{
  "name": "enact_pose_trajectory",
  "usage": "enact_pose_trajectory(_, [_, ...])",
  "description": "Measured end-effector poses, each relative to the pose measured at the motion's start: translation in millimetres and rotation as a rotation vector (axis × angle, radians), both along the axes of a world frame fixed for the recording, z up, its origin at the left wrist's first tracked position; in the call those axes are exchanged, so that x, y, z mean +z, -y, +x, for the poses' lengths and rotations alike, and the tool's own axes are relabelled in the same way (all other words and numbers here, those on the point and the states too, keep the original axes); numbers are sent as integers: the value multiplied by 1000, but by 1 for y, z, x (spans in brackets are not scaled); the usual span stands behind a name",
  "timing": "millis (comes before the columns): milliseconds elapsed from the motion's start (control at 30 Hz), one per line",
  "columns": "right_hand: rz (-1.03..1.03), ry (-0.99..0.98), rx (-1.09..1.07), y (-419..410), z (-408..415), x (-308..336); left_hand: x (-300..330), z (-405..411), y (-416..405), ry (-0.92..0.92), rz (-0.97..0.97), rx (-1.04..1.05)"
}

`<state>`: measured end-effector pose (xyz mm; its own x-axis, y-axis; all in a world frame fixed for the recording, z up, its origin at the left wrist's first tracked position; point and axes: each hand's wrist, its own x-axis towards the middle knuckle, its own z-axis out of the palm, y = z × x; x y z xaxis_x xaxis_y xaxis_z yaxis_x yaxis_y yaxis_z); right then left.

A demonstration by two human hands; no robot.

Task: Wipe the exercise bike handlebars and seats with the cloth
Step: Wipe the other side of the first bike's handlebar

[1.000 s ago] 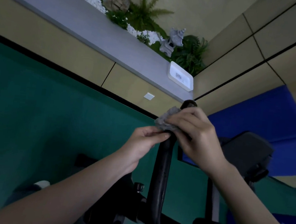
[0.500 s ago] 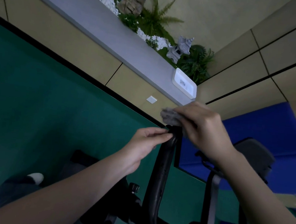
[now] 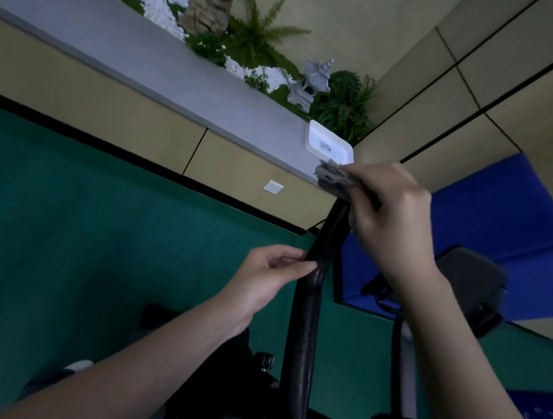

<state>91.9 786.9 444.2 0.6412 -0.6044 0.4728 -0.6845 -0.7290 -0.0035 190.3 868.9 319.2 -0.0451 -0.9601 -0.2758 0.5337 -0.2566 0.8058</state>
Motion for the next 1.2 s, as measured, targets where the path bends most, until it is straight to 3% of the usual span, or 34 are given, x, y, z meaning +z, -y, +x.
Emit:
enact_pose_trajectory(133, [101,-125,-7,1,9,-6,3,4,2,36,-23,-18])
enact_pose_trajectory(200, [82,50,-70,-3,4,-8,1,6,3,37,-16,-38])
enact_pose_trajectory(333, [-19,415,-423,-11,-6,-13,1,9,6,63,-12,-76])
enact_pose_trajectory(567, [345,486,-729,-2,5,-28,3,10,12,102,-9,-97])
enact_pose_trajectory(733, [749,693,-772,-8,6,-30,2,10,15,113,-14,-99])
enact_pose_trajectory(967, [911,1167,-671,-33,9,-47,4,14,17,115,-23,-127])
enact_pose_trajectory(1067, [939,1172,-655,-34,7,-50,4,14,17,155,-40,-132])
enact_pose_trajectory(1200, [884,1008,-698,-43,4,-55,2,16,20,181,-49,-149])
